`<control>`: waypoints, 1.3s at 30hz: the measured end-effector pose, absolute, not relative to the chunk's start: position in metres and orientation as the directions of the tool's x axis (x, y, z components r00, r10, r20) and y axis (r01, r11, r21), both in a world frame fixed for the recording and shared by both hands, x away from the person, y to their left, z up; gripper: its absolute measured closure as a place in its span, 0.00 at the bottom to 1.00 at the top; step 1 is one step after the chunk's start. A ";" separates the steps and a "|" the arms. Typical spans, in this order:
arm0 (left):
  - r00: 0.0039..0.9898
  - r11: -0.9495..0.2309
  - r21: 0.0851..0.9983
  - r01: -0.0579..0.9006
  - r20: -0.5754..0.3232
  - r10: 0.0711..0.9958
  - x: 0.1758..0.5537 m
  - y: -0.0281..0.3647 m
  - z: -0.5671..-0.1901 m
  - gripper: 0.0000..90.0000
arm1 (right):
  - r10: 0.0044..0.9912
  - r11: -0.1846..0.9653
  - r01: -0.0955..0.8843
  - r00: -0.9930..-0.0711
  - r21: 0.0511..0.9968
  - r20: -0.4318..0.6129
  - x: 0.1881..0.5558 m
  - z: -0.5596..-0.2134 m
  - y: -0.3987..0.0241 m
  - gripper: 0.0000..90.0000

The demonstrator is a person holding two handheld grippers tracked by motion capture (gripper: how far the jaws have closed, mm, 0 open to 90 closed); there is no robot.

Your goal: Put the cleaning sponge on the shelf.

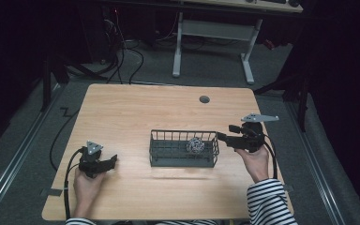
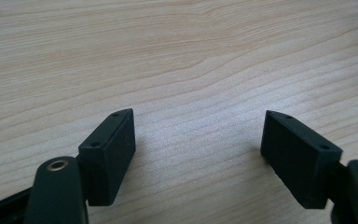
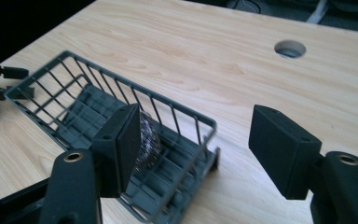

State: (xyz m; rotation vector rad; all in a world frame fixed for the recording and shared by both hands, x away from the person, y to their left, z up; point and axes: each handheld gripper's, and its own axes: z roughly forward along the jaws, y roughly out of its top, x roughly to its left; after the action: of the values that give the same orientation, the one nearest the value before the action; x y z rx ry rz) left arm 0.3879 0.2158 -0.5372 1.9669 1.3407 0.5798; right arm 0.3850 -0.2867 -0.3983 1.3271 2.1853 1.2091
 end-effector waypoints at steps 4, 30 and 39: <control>0.371 -0.241 0.741 0.627 -0.012 0.929 0.388 0.216 -0.537 0.30 | 0.850 0.195 0.582 -0.502 0.790 0.159 0.382 -0.401 -0.296 0.39; 0.372 -0.245 0.740 0.627 -0.009 0.928 0.388 0.216 -0.537 0.30 | 0.892 0.097 0.621 -0.401 0.778 0.209 0.365 -0.447 -0.329 0.39; 0.372 -0.244 0.740 0.627 -0.009 0.928 0.388 0.216 -0.537 0.30 | 0.910 0.079 0.646 -0.358 0.760 0.210 0.362 -0.471 -0.335 0.39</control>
State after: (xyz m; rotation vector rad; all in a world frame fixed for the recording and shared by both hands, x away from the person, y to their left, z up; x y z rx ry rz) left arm 0.3878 0.2157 -0.5371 1.9708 1.3398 0.5822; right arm 0.3622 -0.3348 -0.4708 1.5494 2.0442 1.1629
